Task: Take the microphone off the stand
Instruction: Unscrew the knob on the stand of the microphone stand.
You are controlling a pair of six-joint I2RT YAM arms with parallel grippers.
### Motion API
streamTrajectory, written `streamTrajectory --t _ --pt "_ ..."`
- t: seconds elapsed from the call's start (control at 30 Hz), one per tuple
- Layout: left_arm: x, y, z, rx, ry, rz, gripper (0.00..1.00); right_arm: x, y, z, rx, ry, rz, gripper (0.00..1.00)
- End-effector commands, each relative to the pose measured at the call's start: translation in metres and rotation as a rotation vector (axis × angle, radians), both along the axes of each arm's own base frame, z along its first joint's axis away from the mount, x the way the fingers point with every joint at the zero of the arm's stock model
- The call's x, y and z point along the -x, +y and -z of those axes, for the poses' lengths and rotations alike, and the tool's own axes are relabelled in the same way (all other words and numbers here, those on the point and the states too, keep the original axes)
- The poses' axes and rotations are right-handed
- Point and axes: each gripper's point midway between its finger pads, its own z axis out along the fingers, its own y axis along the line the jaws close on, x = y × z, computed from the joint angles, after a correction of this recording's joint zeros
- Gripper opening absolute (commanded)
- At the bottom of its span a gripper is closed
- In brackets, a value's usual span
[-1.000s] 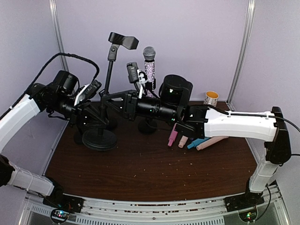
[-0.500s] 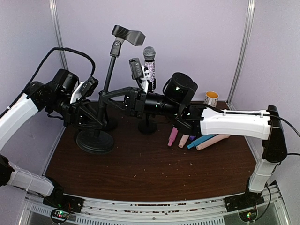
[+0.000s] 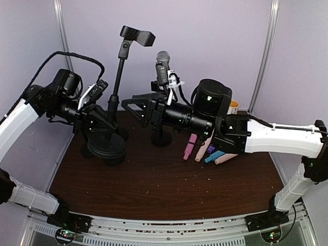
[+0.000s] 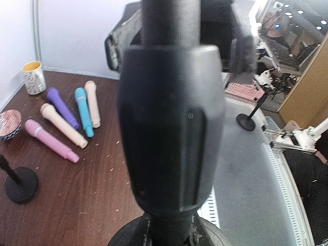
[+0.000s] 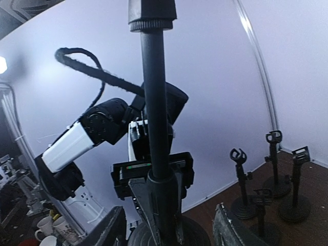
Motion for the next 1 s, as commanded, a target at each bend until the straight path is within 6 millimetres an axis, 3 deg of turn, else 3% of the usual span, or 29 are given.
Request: streamTrajectory --t 0.0,0.27,0.73,0.83,0.9,0.97 --pt "-0.022 -0.001 -0.006 -0.003 -0.141 -0.061 0.00 -0.029 0.003 0.018 0.131 0.036 0.220 0.58" --pt "-0.033 -0.001 -0.002 -0.033 -0.168 -0.105 0.00 -0.027 0.023 0.018 0.161 0.054 0.237 0.54" --pt "-0.032 0.000 0.001 -0.038 -0.174 -0.104 0.00 -0.036 0.050 0.021 0.162 0.116 0.201 0.31" --pt "-0.030 0.001 0.000 -0.041 -0.183 -0.101 0.00 -0.036 0.053 0.021 0.138 0.133 0.160 0.18" --pt "-0.028 0.002 -0.001 -0.039 -0.184 -0.096 0.00 -0.034 0.053 0.020 0.119 0.133 0.130 0.00" --pt "-0.027 0.002 -0.002 -0.036 -0.183 -0.089 0.00 -0.033 0.052 0.019 0.111 0.137 0.103 0.00"
